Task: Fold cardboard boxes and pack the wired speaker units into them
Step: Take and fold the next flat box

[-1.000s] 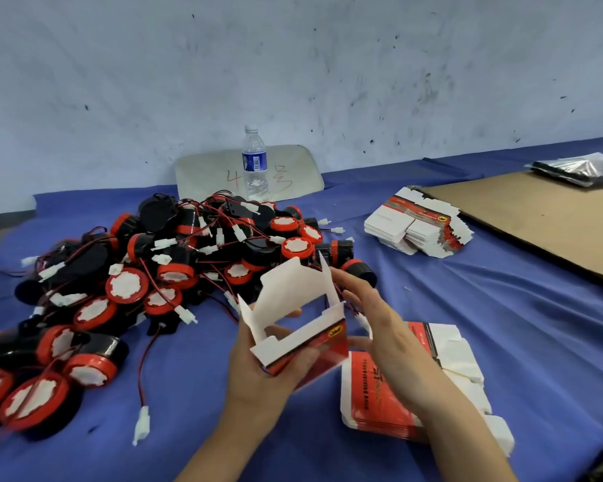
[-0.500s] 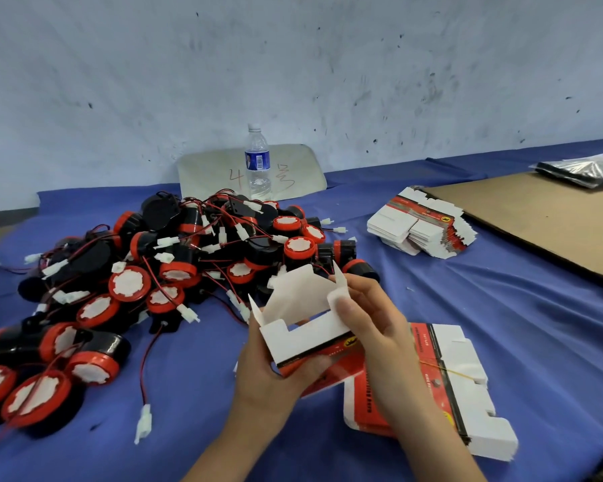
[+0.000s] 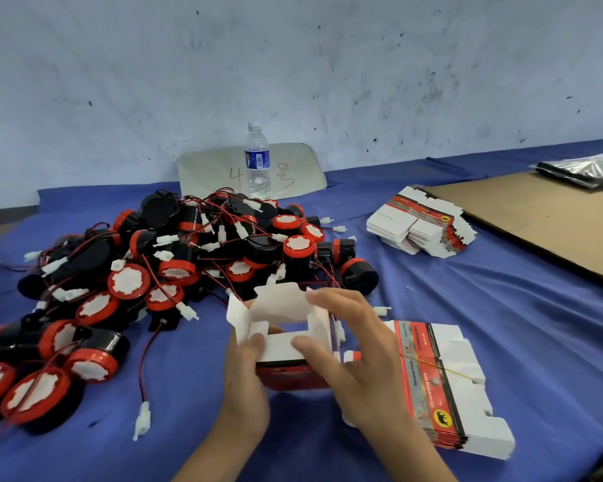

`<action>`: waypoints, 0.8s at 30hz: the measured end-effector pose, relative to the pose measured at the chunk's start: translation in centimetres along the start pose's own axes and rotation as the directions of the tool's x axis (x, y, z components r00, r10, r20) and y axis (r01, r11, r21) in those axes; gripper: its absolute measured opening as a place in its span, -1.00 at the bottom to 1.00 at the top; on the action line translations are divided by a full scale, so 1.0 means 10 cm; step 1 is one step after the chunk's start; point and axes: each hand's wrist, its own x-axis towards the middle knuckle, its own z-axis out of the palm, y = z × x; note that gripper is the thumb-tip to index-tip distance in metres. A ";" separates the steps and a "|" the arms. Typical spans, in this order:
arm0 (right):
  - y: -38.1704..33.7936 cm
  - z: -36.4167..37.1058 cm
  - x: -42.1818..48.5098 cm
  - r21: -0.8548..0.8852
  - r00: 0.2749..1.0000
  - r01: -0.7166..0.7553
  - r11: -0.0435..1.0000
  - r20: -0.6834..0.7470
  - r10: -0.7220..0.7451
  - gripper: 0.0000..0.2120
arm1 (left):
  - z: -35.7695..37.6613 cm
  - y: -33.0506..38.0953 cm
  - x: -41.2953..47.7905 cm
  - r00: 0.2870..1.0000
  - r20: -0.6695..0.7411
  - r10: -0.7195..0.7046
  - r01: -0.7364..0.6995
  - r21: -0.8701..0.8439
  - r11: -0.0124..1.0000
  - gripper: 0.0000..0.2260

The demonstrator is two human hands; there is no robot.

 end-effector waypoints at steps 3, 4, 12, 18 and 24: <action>0.06 -0.02 0.00 -0.029 0.996 0.078 0.997 0.046 -0.077 -0.65 | 0.02 0.04 0.01 0.996 0.023 0.089 -0.090 0.029 0.996 -0.63; 0.07 -0.02 0.01 -0.036 0.997 0.059 0.998 0.051 -0.057 -0.64 | 0.03 0.06 0.00 0.989 0.047 0.138 -0.140 0.038 0.989 -0.60; 0.10 -0.07 0.05 0.082 0.979 -0.197 0.977 -0.031 0.200 -0.84 | 0.06 0.12 0.00 0.881 0.213 0.424 -0.474 0.368 0.800 -0.63; 0.11 -0.08 0.05 0.126 0.976 -0.217 0.968 0.052 0.212 -0.87 | 0.04 0.07 0.01 0.898 0.204 0.391 -0.440 0.360 0.823 -0.73; 0.08 -0.07 0.01 0.275 0.990 -0.117 0.954 0.106 0.091 -0.83 | 0.06 0.08 -0.01 0.866 0.256 0.429 -0.491 0.272 0.828 -0.84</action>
